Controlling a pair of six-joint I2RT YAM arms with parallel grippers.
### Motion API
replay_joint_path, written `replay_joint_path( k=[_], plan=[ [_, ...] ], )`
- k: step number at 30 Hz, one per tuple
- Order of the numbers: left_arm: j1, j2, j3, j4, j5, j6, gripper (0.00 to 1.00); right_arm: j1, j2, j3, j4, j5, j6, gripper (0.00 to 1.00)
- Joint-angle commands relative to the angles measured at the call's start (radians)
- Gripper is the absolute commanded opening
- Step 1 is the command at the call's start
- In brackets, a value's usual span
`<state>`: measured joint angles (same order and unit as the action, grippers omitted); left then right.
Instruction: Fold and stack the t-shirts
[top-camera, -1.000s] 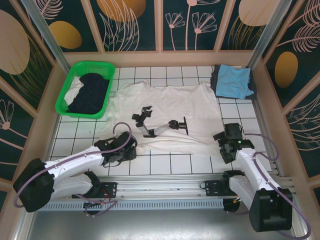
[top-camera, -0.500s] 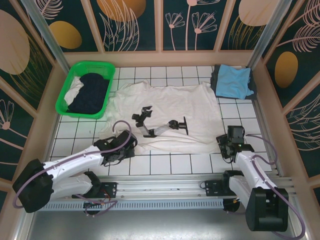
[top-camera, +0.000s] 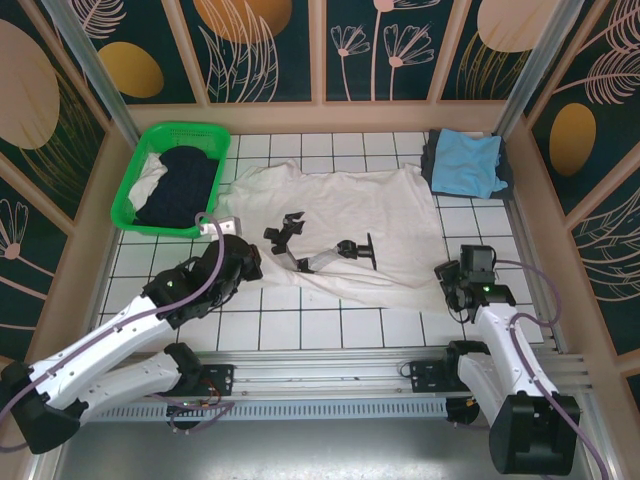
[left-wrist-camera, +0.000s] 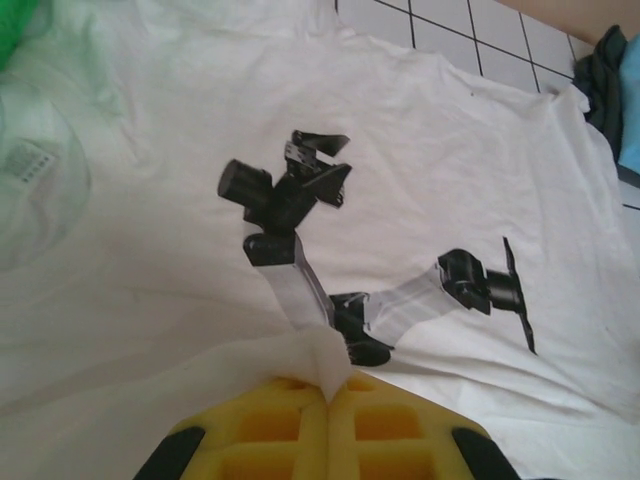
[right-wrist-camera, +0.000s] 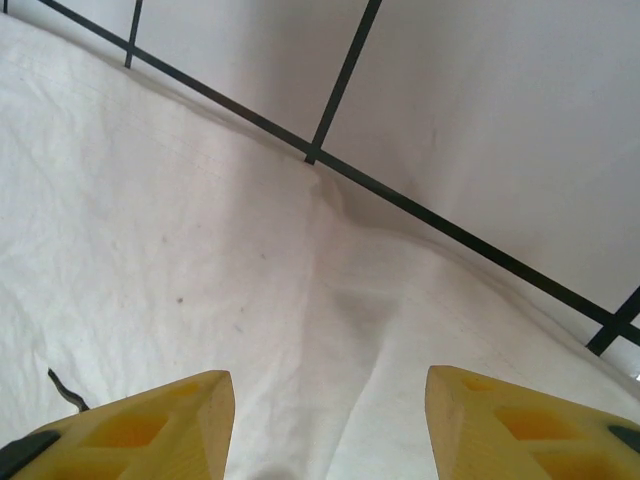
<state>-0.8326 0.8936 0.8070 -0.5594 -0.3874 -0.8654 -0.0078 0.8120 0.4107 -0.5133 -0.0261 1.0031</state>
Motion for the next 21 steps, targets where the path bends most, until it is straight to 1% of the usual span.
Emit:
replay_joint_path(
  k=[1, 2, 3, 5, 6, 7, 9, 11, 14, 17, 21],
  plan=[
    [-0.004, 0.013, 0.028, -0.063, -0.071, 0.033, 0.00, -0.002, 0.006, 0.014, -0.075, -0.002, -0.023, 0.58],
    [-0.004, 0.012, 0.028, -0.064, -0.081, 0.033, 0.00, 0.000, 0.010, 0.015, -0.089, -0.003, -0.018, 0.64],
    [-0.004, 0.013, 0.028, -0.063, -0.091, 0.033, 0.00, 0.003, 0.015, 0.017, -0.105, -0.002, -0.011, 0.73],
    [-0.005, 0.010, 0.028, -0.062, -0.114, 0.034, 0.00, 0.010, 0.022, 0.019, -0.132, -0.005, -0.002, 0.81],
    [-0.005, 0.008, 0.030, -0.061, -0.129, 0.034, 0.00, 0.013, 0.025, 0.020, -0.143, -0.006, 0.000, 0.83],
    [-0.004, 0.011, 0.034, -0.061, -0.144, 0.035, 0.00, 0.019, 0.027, 0.020, -0.148, -0.002, 0.001, 0.82],
    [-0.004, 0.017, 0.045, -0.052, -0.165, 0.048, 0.00, 0.030, 0.038, 0.020, -0.149, 0.002, -0.004, 0.71],
    [-0.004, 0.026, 0.058, -0.044, -0.180, 0.062, 0.00, 0.038, 0.062, 0.020, -0.148, 0.000, -0.005, 0.62],
    [-0.004, 0.043, 0.071, -0.026, -0.190, 0.082, 0.00, 0.052, 0.107, 0.019, -0.164, -0.012, -0.001, 0.63],
    [-0.003, 0.051, 0.062, 0.004, -0.188, 0.102, 0.00, 0.094, 0.151, 0.039, -0.215, 0.002, 0.002, 0.63],
    [-0.003, 0.069, 0.060, 0.014, -0.192, 0.112, 0.00, 0.100, 0.186, 0.070, -0.269, -0.001, -0.003, 0.63]
  ],
)
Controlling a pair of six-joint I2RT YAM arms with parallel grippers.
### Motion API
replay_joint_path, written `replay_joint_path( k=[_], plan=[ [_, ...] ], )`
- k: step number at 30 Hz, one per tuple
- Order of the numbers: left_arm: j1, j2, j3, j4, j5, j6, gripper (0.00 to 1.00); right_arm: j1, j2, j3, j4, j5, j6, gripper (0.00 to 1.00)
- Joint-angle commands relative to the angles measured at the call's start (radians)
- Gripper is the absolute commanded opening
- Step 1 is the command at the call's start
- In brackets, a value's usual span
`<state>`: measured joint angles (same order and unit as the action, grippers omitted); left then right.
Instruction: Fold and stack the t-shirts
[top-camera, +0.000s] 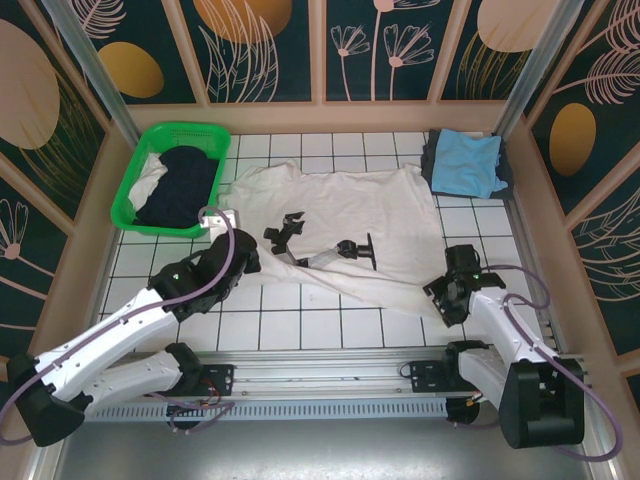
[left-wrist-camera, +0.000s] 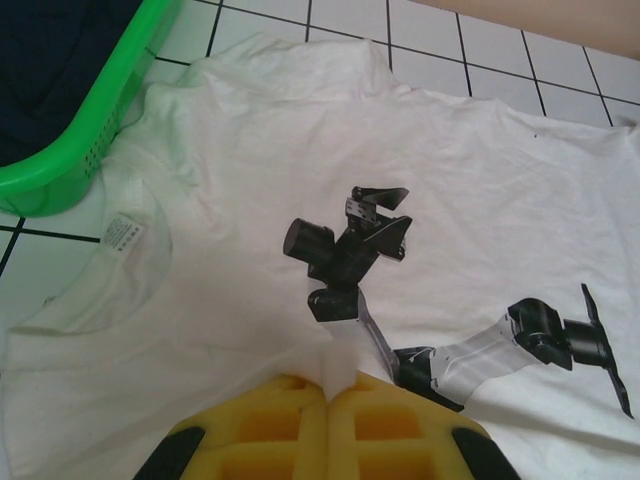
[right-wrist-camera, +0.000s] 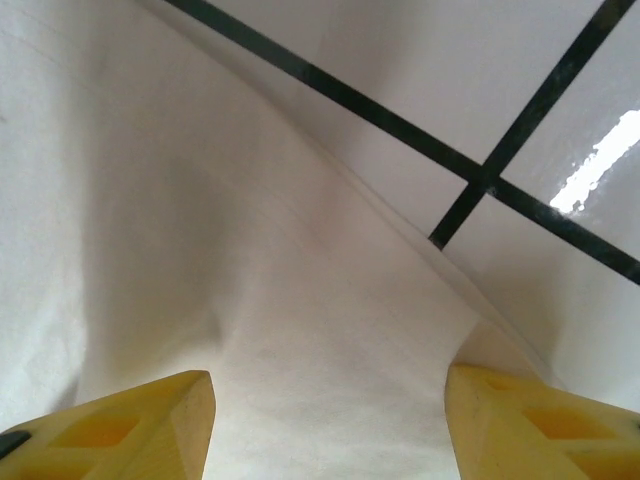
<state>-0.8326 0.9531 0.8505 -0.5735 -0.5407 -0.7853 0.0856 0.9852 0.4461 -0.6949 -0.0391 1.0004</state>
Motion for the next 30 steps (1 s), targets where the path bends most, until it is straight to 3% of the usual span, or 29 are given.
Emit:
replay_joint_path(
  k=[1, 6, 24, 28, 30],
  plan=[
    [-0.003, 0.015, 0.018, 0.029, -0.044, 0.034, 0.00, 0.005, 0.013, 0.055, -0.098, 0.008, -0.008, 0.63],
    [0.000, 0.039, 0.028, 0.051, -0.051, 0.051, 0.00, 0.006, 0.035, 0.135, -0.172, 0.050, -0.042, 0.64],
    [0.022, 0.052, 0.034, 0.051, -0.066, 0.075, 0.00, 0.061, 0.188, 0.077, -0.119, -0.008, -0.077, 0.63],
    [0.026, 0.043, 0.025, 0.064, -0.064, 0.073, 0.00, 0.086, 0.186, 0.076, -0.108, 0.016, -0.069, 0.58],
    [0.027, 0.041, 0.024, 0.064, -0.061, 0.076, 0.00, 0.095, 0.183, 0.058, -0.080, 0.024, -0.065, 0.48]
  ],
)
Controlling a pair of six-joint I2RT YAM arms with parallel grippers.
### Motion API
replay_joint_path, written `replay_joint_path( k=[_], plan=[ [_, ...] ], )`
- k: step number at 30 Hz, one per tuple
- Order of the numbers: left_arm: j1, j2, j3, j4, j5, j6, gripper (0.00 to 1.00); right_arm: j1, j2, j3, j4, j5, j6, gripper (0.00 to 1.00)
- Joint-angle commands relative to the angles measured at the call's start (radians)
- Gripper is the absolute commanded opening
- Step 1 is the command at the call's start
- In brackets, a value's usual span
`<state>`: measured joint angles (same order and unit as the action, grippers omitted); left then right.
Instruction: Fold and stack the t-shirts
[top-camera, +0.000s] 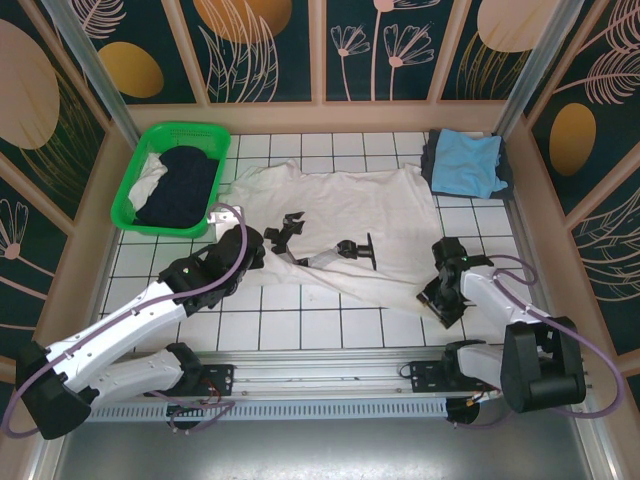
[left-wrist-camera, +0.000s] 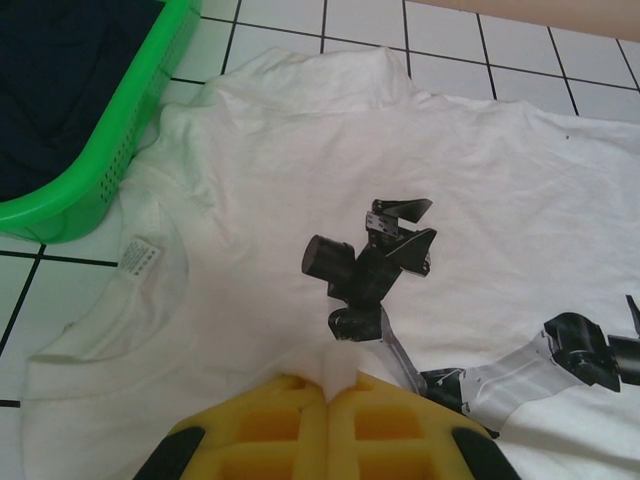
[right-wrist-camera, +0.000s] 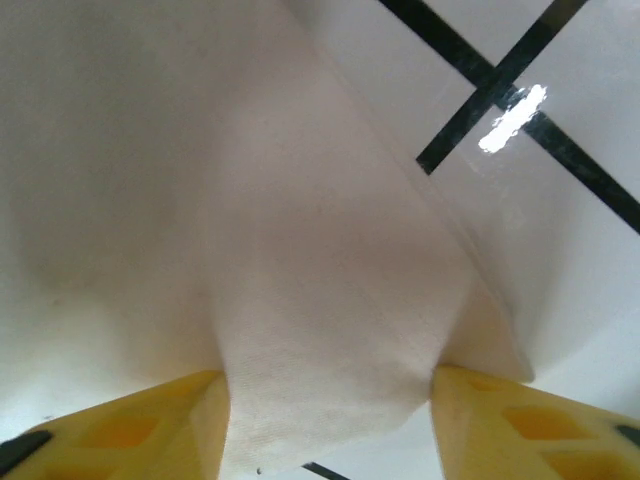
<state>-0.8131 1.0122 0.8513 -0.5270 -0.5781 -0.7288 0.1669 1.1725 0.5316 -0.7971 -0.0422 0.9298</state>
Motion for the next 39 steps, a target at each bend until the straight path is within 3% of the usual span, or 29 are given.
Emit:
replay_joint_path(
  k=[1, 3, 5, 10, 21, 28, 33, 39],
  plan=[
    [0.010, -0.019, 0.027, 0.016, -0.024, 0.023, 0.00, 0.013, -0.004, -0.037, 0.033, 0.026, 0.004, 0.38],
    [0.014, -0.020, 0.033, 0.007, -0.024, 0.029, 0.00, 0.015, -0.006, -0.048, 0.050, 0.028, 0.003, 0.14],
    [0.017, -0.021, 0.041, -0.002, -0.024, 0.037, 0.00, 0.017, -0.015, -0.027, 0.031, 0.050, -0.002, 0.00],
    [0.026, -0.021, 0.059, -0.013, -0.025, 0.048, 0.00, 0.018, -0.064, 0.136, -0.071, 0.155, -0.057, 0.00],
    [0.031, 0.005, 0.132, -0.108, 0.031, 0.038, 0.00, 0.016, -0.148, 0.277, -0.035, 0.209, -0.182, 0.00],
    [0.031, 0.030, 0.061, -0.228, 0.067, -0.098, 0.00, 0.036, -0.178, 0.250, 0.053, 0.186, -0.208, 0.00],
    [0.031, -0.020, 0.011, -0.234, 0.152, -0.158, 0.00, 0.079, -0.257, 0.221, -0.006, 0.246, -0.166, 0.00],
    [0.031, -0.066, -0.087, -0.273, 0.180, -0.215, 0.00, 0.090, -0.372, 0.118, -0.040, 0.184, -0.125, 0.00]
  ],
)
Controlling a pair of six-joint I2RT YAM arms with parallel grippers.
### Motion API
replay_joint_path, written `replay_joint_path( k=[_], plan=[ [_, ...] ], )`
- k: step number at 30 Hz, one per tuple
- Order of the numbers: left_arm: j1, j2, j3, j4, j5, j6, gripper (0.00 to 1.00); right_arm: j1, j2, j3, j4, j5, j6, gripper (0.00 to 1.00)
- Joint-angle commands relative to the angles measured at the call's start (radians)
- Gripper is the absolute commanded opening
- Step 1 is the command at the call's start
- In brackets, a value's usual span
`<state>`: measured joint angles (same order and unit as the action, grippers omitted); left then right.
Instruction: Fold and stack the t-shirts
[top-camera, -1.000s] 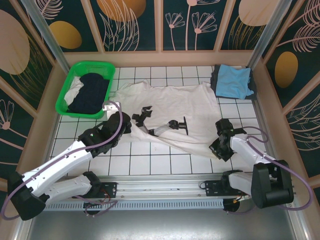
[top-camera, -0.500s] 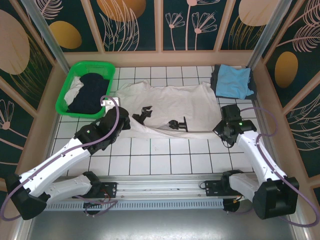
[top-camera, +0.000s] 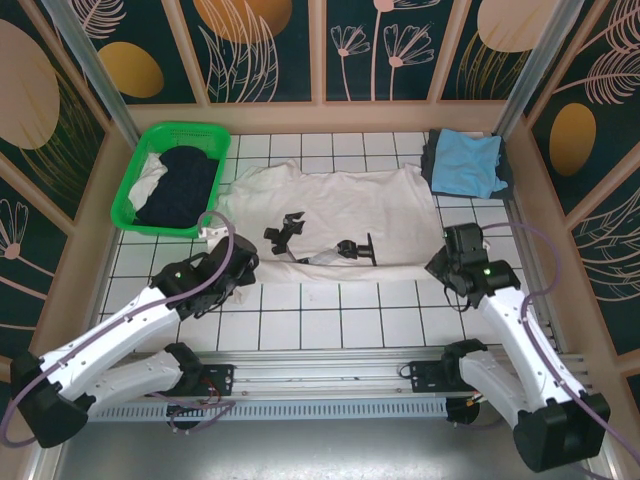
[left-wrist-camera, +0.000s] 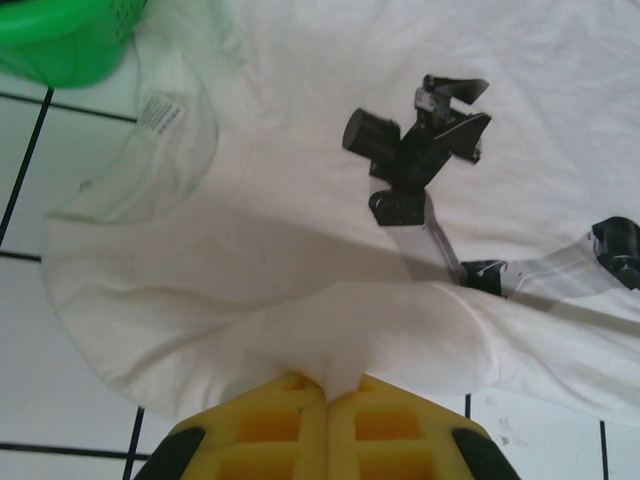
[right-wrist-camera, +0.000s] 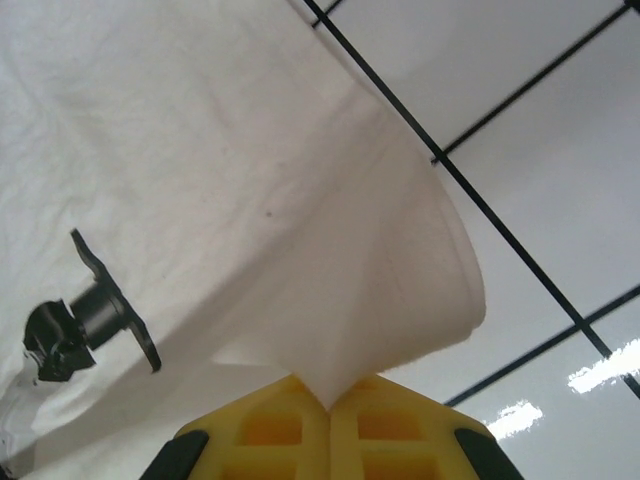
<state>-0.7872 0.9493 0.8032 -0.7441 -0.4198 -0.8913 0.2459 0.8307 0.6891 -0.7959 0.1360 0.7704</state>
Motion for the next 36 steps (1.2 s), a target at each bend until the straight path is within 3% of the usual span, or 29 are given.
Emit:
replay_joint_path(
  k=[1, 7, 13, 18, 36],
  plan=[
    [0.006, 0.008, -0.045, -0.060, 0.023, -0.051, 0.00, 0.010, -0.040, -0.048, -0.034, 0.002, 0.032, 0.00],
    [0.005, 0.062, 0.037, -0.048, -0.062, -0.004, 0.00, 0.012, 0.026, -0.012, 0.077, 0.022, -0.015, 0.00],
    [0.015, 0.241, 0.202, -0.048, -0.244, 0.075, 0.00, -0.029, 0.280, 0.088, 0.230, 0.010, -0.106, 0.00],
    [0.072, 0.417, 0.294, -0.026, -0.296, 0.147, 0.00, -0.107, 0.442, 0.167, 0.334, -0.056, -0.175, 0.00],
    [0.237, 0.736, 0.466, 0.110, -0.256, 0.333, 0.00, -0.164, 0.833, 0.355, 0.404, -0.116, -0.290, 0.08]
  ],
)
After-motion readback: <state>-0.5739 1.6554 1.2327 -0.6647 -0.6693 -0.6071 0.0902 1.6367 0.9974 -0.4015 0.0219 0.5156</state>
